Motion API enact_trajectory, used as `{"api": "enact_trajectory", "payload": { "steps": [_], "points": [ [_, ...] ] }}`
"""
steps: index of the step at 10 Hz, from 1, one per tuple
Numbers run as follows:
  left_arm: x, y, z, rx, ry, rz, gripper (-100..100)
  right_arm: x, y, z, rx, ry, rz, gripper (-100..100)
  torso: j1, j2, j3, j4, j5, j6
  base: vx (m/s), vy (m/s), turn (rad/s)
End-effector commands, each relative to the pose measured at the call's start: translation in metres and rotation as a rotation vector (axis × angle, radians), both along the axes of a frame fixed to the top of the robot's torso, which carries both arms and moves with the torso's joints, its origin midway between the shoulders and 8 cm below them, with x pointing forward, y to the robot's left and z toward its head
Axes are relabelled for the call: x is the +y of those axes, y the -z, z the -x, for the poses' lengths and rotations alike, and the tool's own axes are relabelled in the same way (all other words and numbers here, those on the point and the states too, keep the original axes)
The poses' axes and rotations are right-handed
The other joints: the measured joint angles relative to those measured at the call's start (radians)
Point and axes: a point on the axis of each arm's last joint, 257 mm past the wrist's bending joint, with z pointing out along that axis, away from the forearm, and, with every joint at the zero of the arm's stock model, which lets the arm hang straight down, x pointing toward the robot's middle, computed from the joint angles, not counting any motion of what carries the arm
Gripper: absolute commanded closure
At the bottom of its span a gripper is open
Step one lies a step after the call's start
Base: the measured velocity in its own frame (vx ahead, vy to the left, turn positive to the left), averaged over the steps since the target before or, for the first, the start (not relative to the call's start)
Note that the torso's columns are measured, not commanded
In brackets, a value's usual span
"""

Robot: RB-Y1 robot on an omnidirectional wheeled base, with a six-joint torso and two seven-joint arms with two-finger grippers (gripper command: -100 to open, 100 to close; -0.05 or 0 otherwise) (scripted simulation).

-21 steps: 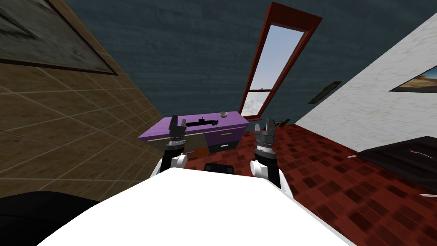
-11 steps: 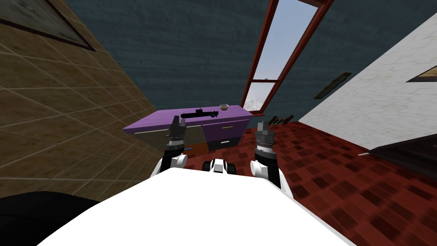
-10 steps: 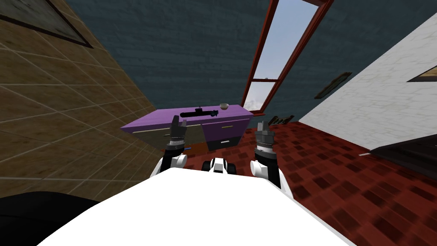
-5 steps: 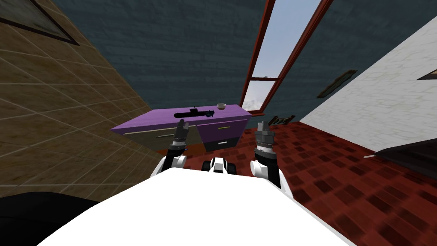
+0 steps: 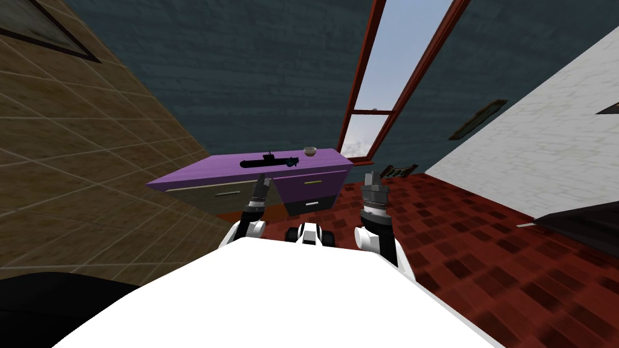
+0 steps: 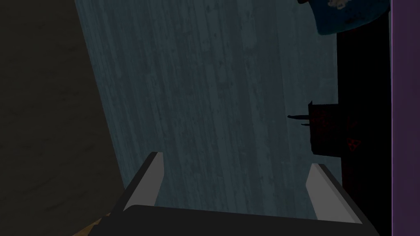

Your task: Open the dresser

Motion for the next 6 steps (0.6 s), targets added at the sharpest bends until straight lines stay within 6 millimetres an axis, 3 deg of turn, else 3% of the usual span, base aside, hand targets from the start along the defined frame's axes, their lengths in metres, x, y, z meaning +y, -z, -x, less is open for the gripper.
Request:
{"api": "enact_trajectory", "payload": {
  "steps": [1, 6],
  "points": [
    [0.006, 0.022, -0.005, 0.043, -0.013, 0.004, -100, 0.000, 0.000, 0.000, 0.000, 0.000, 0.000, 0, 0.001, 0.001, 0.000, 0.000, 0.000, 0.000, 0.046, -0.104, 0.012],
    [0.016, 0.060, -0.013, 0.117, -0.036, 0.016, -100, 0.000, 0.000, 0.000, 0.000, 0.000, 0.000, 0, 0.001, 0.000, 0.000, 0.000, 0.000, 0.000, 0.054, -0.089, 0.011]
  ]
}}
